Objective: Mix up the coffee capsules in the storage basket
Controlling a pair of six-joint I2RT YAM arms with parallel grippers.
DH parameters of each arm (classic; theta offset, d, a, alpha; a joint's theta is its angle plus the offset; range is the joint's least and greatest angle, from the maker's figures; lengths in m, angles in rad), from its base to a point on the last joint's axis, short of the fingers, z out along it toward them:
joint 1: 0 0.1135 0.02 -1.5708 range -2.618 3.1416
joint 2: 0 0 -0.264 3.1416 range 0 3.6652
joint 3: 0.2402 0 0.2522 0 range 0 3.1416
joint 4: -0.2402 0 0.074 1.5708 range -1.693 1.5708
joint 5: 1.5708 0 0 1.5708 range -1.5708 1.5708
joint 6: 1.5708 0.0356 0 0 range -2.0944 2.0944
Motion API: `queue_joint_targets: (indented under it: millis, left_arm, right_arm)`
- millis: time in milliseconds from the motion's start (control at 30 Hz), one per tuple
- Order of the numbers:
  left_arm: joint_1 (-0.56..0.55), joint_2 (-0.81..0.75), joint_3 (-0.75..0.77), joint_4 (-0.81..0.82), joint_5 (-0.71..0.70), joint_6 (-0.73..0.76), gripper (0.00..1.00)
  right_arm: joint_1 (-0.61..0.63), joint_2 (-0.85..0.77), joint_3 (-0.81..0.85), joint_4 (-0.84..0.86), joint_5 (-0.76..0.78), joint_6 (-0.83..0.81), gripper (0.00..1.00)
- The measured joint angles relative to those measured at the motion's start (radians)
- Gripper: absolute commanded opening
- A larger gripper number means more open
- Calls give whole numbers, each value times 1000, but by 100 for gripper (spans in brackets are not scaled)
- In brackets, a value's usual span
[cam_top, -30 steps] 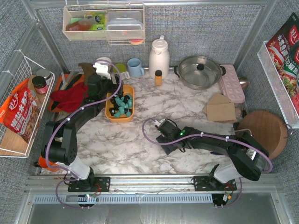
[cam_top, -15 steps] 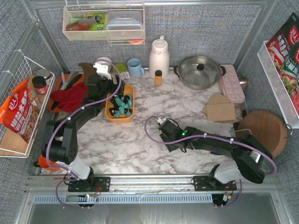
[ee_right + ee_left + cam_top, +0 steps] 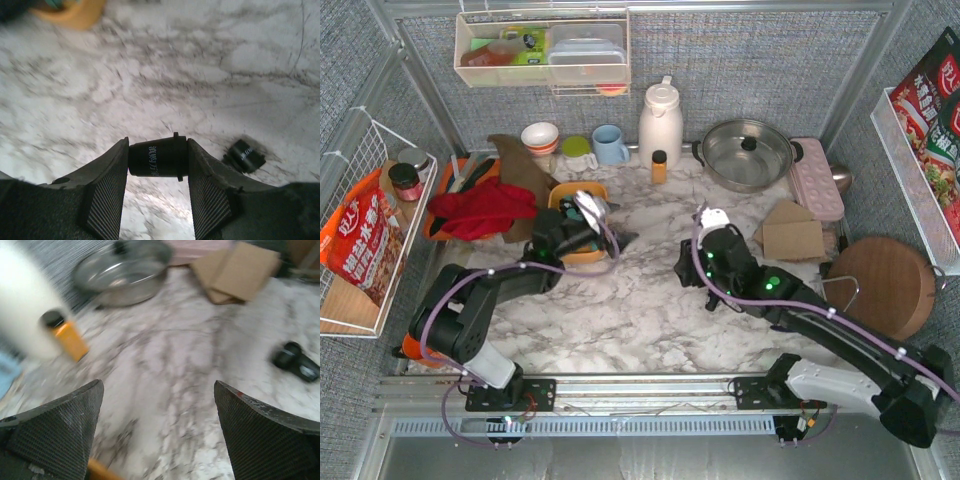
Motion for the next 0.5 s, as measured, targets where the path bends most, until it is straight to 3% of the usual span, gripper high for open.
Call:
queue_joint_targets:
  millis: [233, 500]
  left_arm:
    - [-163, -22, -70, 138, 138, 224, 87]
    - [-278, -45, -77, 168, 187, 298, 79]
  right_arm:
    - [-21, -125, -34, 157, -21, 68, 41]
    - [-22, -175, -130, 326, -56, 115, 40]
